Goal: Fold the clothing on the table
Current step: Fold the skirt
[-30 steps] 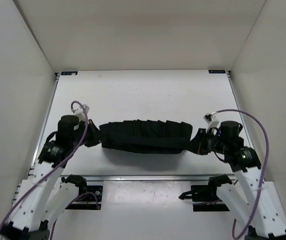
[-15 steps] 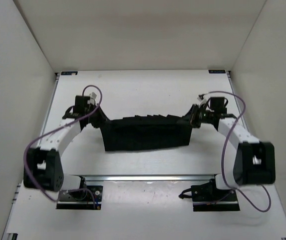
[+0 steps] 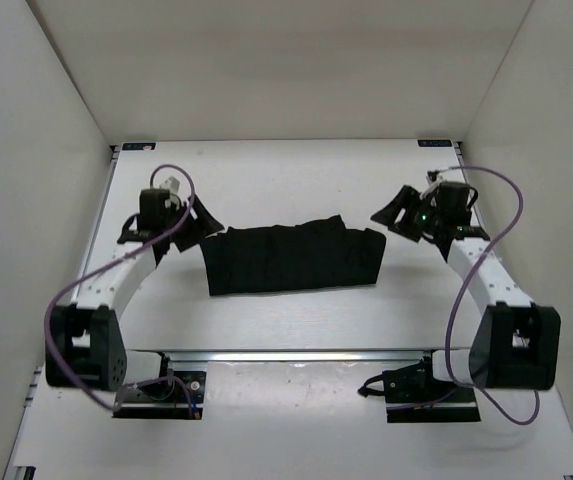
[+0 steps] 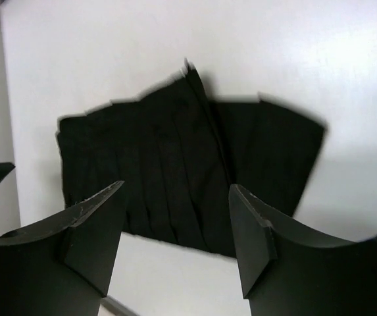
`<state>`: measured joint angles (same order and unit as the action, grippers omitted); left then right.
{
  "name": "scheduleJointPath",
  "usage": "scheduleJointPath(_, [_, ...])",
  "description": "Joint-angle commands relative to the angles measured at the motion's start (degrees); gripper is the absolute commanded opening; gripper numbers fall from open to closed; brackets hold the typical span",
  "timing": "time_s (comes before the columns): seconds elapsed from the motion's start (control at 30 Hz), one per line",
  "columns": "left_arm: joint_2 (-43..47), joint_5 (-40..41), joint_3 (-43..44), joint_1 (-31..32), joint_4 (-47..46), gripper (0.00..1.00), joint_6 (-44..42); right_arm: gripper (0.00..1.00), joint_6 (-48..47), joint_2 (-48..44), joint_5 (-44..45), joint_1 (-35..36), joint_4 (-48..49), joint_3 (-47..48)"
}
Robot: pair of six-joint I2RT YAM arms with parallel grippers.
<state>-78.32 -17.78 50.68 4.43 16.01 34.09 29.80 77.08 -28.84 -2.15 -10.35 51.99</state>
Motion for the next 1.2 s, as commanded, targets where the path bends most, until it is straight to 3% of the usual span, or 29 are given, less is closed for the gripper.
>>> scheduleJointPath(0.0, [9.74, 4.50, -10.56, 2.77, 3.06, 0.78, -0.17, 0.60, 0.16, -5.79, 5.91, 0.48, -4.25, -9.85])
scheduleJointPath(0.13, [19.33, 8.28, -21.99, 4.36, 2.10, 0.75, 4.22, 0.60, 2.36, -13.08, 7.48, 1.80, -1.70, -18.04])
scheduleJointPath(0.23, [24.87, 9.26, -29.11, 5.07, -1.14, 0.74, 9.31, 0.59, 2.81, -13.36, 7.31, 3.55, -0.38, -19.99])
scheduleJointPath(0.53, [22.87, 11.27, -37.76, 7.61, -12.23, 0.65, 18.55, 0.60, 4.30, -13.88, 9.06, 4.53, 2.26, -23.77])
scheduleJointPath(0.63, [23.04, 15.14, -38.02, 8.67, -13.11, 0.54, 19.87, 0.58, 6.31, -13.62, 8.98, 4.44, 4.81, -26.32])
scheduleJointPath(0.8, [26.63, 15.85, -39.86, 7.35, -14.69, 0.08, 21.46, 0.59, 9.13, -12.75, 8.80, 4.88, 9.81, -30.80])
scheduleJointPath(0.87, [27.26, 16.37, -39.78, 7.26, -14.34, 0.01, 21.37, 0.59, 9.92, -10.82, 8.62, 5.23, 12.00, -31.24])
scheduleJointPath(0.97, [26.03, 15.41, -39.60, 6.82, -14.60, 0.00, 20.67, 0.58, 10.62, -7.40, 9.07, 6.02, 16.39, -31.42])
scheduleJointPath(1.07, [24.72, 13.75, -39.86, 7.00, -15.22, 0.00, 20.58, 0.44, 10.54, -1.34, 3.29, 6.20, 17.56, -29.06])
scheduleJointPath(1.1, [24.02, 13.48, -39.78, 7.52, -15.39, 0.00, 20.06, 0.34, 10.19, 0.51, 0.92, 6.28, 16.86, -27.66])
scheduleJointPath(1.13, [22.79, 13.21, -39.17, 7.88, -16.61, 0.00, 19.97, 0.15, 9.93, 1.05, 0.28, 6.89, 15.98, -26.07])
scheduleJointPath(1.17, [21.39, 12.78, -38.81, 8.05, -16.97, 0.00, 19.62, 0.04, 9.75, 1.06, -0.42, 7.77, 15.10, -25.71])
